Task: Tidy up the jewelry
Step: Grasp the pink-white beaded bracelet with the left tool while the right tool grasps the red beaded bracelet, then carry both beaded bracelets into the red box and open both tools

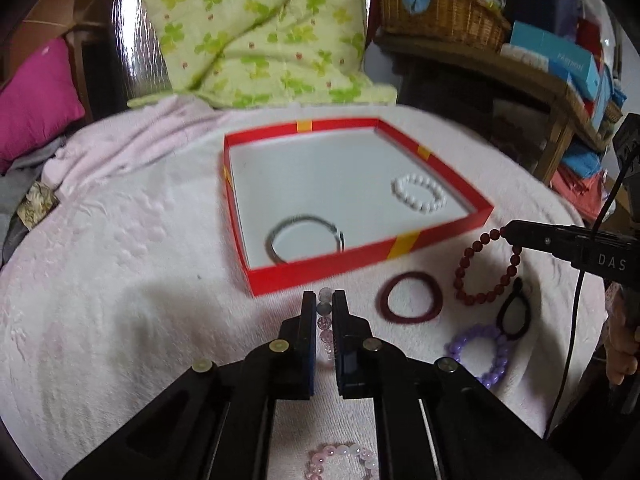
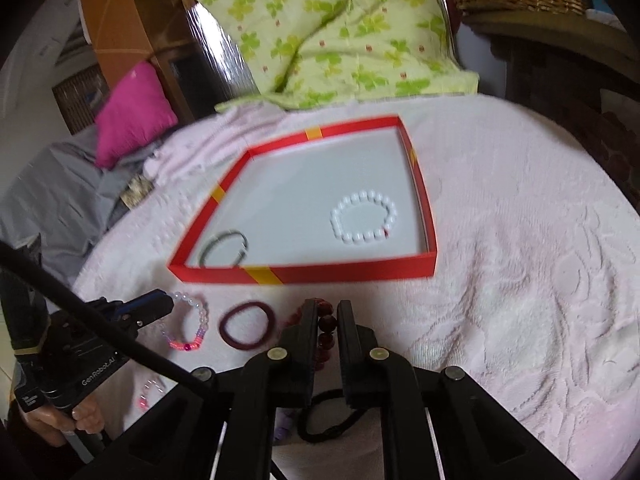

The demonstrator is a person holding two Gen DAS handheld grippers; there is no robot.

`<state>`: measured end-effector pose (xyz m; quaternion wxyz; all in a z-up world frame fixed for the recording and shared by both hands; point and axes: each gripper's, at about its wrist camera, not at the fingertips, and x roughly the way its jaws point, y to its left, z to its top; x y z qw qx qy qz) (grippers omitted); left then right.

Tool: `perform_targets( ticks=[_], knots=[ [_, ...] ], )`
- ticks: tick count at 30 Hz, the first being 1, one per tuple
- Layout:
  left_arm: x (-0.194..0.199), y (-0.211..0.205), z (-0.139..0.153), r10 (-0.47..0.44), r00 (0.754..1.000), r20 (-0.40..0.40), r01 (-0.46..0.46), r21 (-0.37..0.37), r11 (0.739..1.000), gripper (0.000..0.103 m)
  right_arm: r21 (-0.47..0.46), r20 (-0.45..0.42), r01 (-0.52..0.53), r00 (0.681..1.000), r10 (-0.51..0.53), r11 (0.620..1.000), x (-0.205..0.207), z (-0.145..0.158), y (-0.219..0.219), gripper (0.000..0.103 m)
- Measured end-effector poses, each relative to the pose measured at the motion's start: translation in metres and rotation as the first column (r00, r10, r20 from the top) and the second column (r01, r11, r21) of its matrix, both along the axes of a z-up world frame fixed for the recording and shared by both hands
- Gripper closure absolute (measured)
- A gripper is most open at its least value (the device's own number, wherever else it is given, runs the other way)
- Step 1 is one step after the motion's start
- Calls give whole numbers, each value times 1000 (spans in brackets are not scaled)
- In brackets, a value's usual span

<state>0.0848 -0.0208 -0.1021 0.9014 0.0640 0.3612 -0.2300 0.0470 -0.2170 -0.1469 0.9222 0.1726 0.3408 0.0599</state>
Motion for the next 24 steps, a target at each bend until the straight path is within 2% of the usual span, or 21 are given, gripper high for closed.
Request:
perform_targets(
  ticks=[5,9,15,19,24],
  knots=[
    [-5,14,13,5,999,41,-3,-48,999,95,25,77,16,997,-18,1000,-10,16,-2,92],
    [-8,20,21,8,998,67,-3,-75,997,95,33,103,26,994,-30,999,-14,21,-3,92],
    [-8,19,28,9,996,92,-1,-84,996,95,44,148,31,988,-37,999,-16,31,-4,92],
    [-3,19,37,10,997,81,0,-120,993,95,50,161,31,986,-38,998,-9,37,-4,92],
    [11,10,58,5,994,110,9,-126,992,95,118,173,21,984,-41,993,10,47,-11,92]
  ],
)
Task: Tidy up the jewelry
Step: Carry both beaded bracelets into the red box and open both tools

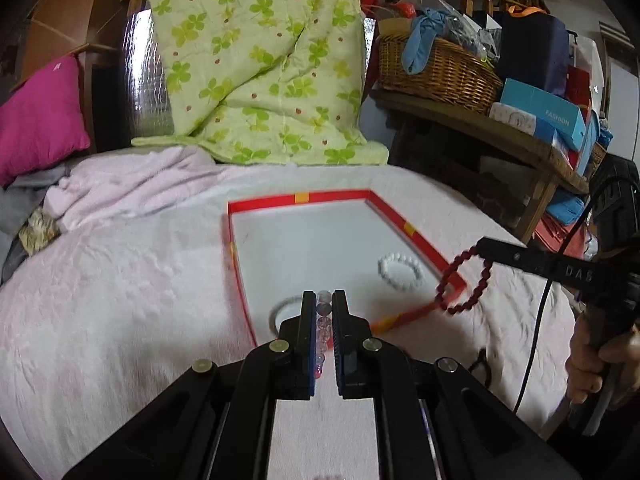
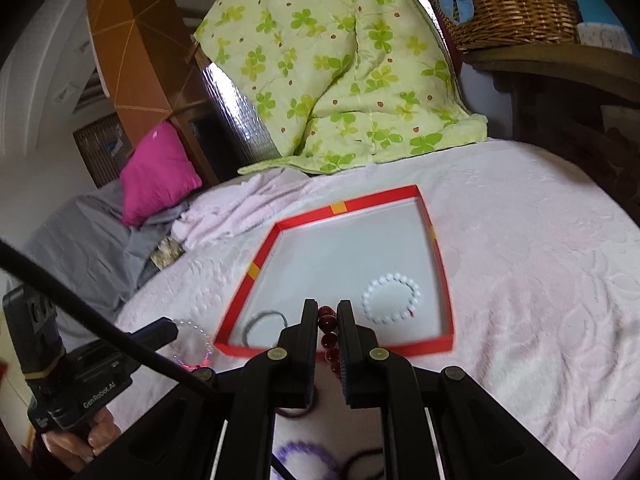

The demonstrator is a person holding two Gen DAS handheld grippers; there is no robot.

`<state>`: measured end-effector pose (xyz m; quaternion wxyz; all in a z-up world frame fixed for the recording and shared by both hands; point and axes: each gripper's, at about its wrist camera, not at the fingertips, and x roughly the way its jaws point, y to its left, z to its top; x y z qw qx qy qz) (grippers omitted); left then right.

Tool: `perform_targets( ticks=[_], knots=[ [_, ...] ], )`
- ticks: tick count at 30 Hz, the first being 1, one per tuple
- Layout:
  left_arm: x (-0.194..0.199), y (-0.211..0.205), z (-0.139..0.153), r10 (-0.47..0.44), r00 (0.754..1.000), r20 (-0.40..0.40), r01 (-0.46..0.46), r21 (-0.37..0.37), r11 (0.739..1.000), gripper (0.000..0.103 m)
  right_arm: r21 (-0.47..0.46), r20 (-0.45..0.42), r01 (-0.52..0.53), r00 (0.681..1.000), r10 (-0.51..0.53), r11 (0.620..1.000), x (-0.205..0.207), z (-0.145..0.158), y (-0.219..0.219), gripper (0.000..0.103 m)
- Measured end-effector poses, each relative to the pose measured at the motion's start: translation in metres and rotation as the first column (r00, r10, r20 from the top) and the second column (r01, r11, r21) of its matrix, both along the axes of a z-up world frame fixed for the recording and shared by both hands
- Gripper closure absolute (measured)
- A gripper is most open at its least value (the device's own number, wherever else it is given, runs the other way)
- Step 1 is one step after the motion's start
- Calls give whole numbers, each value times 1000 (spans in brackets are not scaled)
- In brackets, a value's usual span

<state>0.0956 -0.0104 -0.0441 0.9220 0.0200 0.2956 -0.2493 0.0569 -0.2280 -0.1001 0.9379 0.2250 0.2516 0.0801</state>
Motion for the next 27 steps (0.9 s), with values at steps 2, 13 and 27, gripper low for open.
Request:
perform_targets(
  ticks=[2,13,27],
  knots=[
    [13,-8,10,0,1000,15,0,9,1000,95,9,5,-1,1000,1,1000,9,4,0,92],
    [91,-32,6,31,999,-10,-32,-31,999,95,65,5,-17,1000,17,998,97,12,2,92],
    [117,-44,-24,52,998,-29,-49,106,993,95,85,-52,-33,998,38,996,142,-13,12,92]
  ],
)
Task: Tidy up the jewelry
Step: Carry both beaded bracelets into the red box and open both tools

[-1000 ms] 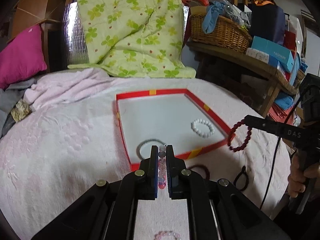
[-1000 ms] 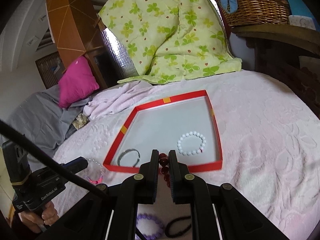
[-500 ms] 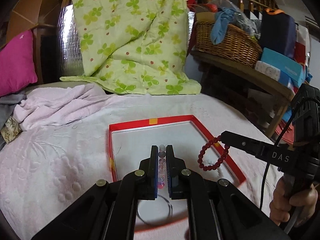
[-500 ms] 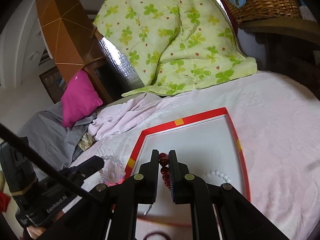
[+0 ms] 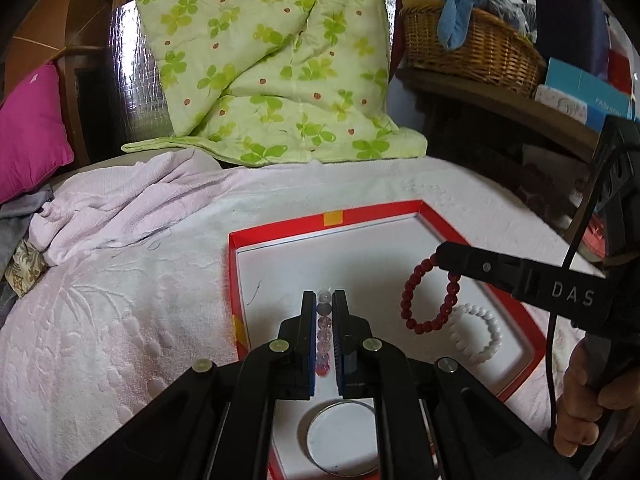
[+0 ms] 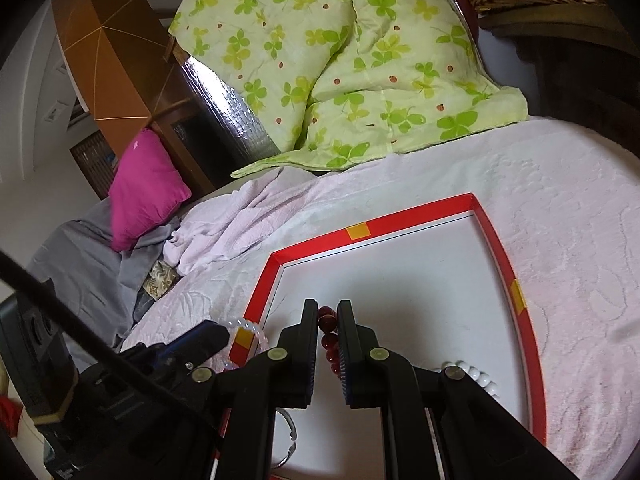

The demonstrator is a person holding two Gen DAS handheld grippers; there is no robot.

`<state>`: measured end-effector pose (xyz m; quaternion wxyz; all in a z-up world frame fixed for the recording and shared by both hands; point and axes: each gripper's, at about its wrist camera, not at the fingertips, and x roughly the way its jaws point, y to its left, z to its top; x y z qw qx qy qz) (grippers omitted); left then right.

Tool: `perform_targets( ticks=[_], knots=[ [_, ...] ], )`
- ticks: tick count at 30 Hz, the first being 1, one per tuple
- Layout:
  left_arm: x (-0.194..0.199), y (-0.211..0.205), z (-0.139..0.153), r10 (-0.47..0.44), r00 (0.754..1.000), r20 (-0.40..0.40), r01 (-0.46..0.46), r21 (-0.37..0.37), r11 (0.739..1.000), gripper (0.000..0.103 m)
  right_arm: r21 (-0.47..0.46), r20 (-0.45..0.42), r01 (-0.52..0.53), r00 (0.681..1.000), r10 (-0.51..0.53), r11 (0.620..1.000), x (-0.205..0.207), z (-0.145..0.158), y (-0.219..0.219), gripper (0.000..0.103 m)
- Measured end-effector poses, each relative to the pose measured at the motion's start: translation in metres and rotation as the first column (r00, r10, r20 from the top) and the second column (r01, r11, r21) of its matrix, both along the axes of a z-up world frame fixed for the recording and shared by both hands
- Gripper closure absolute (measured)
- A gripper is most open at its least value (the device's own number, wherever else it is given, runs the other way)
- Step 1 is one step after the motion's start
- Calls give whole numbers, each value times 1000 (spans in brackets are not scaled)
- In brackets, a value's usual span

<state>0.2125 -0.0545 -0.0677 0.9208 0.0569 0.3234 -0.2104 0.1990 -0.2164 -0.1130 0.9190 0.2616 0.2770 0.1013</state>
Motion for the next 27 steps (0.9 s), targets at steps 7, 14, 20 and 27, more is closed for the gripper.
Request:
perform_targets(
  ticks=[7,14,20,27],
  knots=[
    [2,-5,-4,5,1000,5,-5,35,999,95,33,-25,-4,1000,5,999,10,-7,5,92],
    [7,-10,-8,18,1000,19,-19,81,997,95,53,-22,3,1000,-2,999,22,-7,6,92],
    [13,-11,-13,32,999,26,-34,115,993,95,60,-57,20,998,-16,998,34,-16,1,92],
    [20,-10,-18,56,998,25,-59,145,988,95,44,-82,40,996,-36,998,41,-22,-5,92]
  ],
)
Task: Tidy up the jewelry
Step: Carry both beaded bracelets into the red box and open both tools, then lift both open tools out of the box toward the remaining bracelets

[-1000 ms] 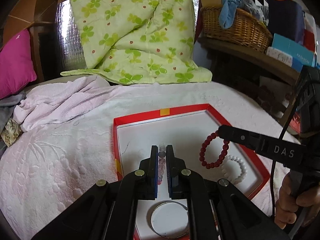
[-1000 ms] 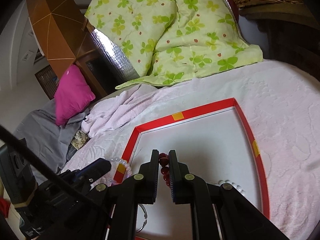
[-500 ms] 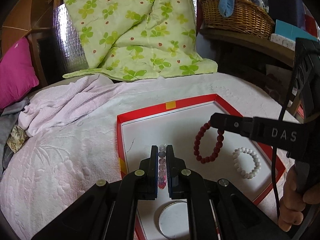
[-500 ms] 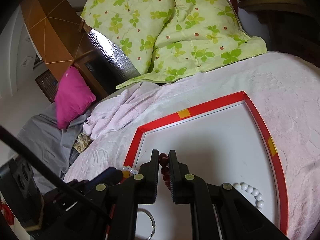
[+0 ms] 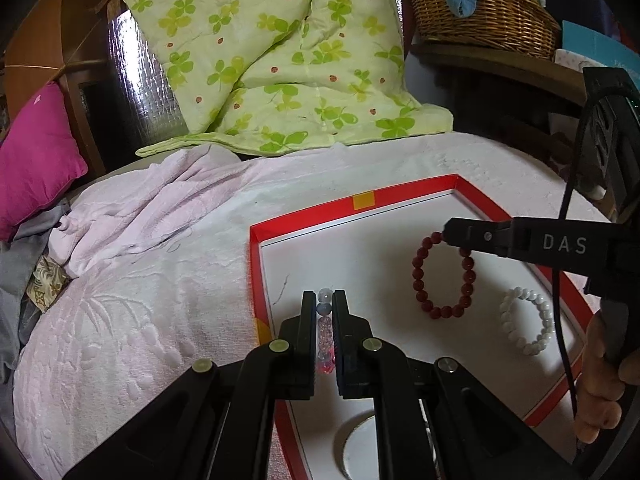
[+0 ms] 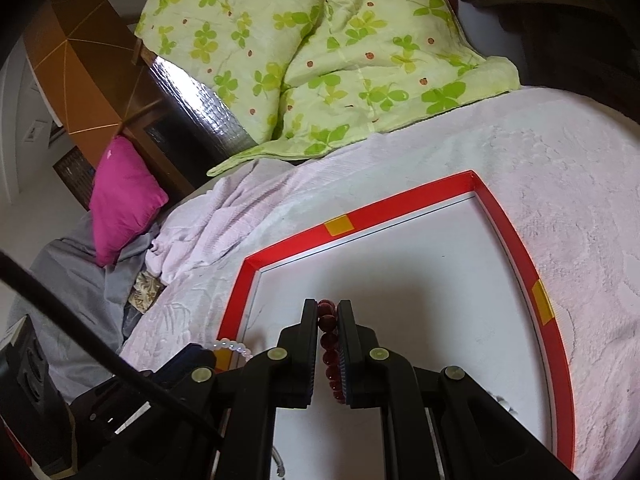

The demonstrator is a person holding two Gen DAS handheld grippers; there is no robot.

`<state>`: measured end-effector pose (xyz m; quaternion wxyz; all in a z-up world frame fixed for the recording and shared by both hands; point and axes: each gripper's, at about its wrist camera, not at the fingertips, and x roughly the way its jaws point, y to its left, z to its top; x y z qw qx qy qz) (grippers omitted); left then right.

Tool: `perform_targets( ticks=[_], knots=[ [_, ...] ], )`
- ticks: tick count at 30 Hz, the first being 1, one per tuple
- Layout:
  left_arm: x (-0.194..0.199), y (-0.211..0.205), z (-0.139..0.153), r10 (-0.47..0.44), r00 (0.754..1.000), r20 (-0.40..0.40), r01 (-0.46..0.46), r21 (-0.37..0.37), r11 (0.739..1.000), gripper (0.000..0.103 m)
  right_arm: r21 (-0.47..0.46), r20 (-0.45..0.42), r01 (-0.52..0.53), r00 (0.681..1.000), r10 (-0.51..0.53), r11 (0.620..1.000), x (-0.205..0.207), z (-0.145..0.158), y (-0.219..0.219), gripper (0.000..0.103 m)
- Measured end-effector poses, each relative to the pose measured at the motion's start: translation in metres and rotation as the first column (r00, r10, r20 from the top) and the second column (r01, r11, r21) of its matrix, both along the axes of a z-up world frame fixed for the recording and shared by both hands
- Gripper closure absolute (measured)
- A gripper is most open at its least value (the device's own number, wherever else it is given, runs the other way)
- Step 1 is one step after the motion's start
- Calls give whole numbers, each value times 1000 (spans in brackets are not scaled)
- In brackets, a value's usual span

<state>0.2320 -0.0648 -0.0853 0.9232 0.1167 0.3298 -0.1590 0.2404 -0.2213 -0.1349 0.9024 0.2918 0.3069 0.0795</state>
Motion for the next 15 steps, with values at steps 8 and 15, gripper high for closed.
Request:
perform_targets(
  ticks=[8,15],
  knots=[
    [-2,0,3,39,999,26,-40,55,998,72,-47,-27,24,999,-25,999,-1,2,-2,89],
    [-18,3,23,51,993,108,-59,70,996,58,-105,-17,4,1000,-6,994,-14,13,4,80]
  ],
)
